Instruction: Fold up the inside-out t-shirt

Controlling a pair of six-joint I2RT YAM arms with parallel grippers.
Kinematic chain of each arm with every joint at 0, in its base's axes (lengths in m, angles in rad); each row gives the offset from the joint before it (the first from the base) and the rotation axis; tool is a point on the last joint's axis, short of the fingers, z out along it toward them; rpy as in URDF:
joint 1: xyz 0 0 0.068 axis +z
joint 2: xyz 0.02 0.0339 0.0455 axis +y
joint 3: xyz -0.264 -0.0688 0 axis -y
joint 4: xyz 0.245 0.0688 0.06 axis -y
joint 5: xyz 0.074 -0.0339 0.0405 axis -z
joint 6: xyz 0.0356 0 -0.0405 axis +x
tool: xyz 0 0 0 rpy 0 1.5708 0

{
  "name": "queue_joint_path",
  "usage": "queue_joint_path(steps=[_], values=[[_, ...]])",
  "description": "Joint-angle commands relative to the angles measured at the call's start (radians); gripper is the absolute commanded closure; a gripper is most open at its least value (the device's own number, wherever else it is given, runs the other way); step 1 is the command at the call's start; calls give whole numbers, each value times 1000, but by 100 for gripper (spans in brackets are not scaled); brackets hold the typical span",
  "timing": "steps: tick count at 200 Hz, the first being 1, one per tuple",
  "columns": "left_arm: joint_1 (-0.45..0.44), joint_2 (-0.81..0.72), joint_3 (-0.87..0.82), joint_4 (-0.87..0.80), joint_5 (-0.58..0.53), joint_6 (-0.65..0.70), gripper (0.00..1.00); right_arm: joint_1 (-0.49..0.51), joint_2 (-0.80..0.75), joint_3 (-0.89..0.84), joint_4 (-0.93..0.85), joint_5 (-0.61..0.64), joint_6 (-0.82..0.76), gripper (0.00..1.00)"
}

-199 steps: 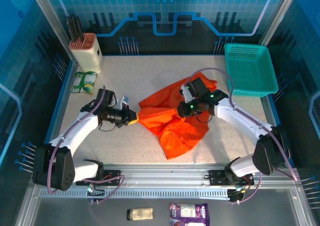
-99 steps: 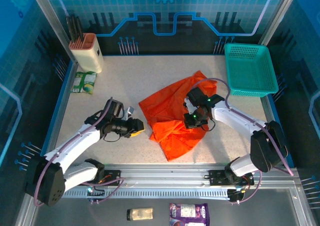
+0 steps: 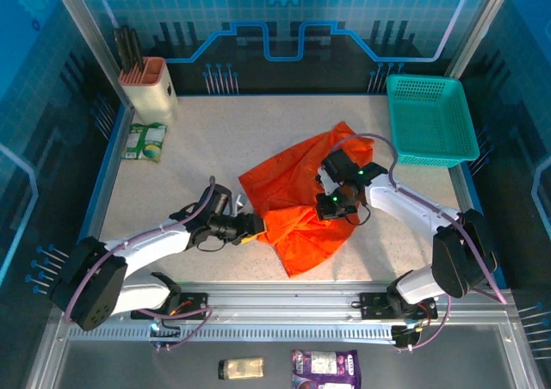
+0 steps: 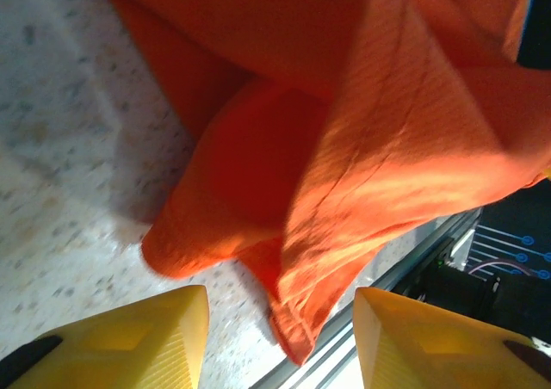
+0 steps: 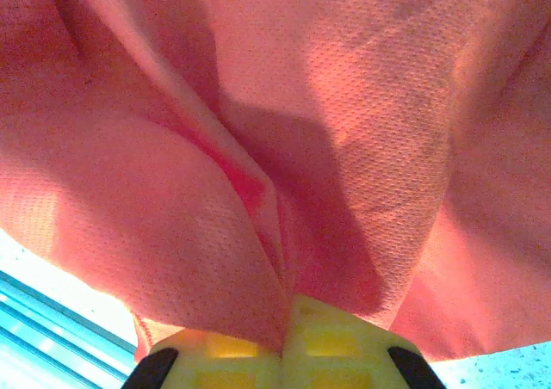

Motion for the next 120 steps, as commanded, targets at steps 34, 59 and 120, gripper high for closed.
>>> queue_joint_path(steps=[34,59,120], values=[[-16,86,-36,260,58,-65,52,9,-12,6,13,-18,28,100],[-22,111,-35,282,68,-72,52,11,-6,14,11,-16,31,100],[-69,105,-38,355,134,-70,54,10,-1,24,8,-3,29,100]])
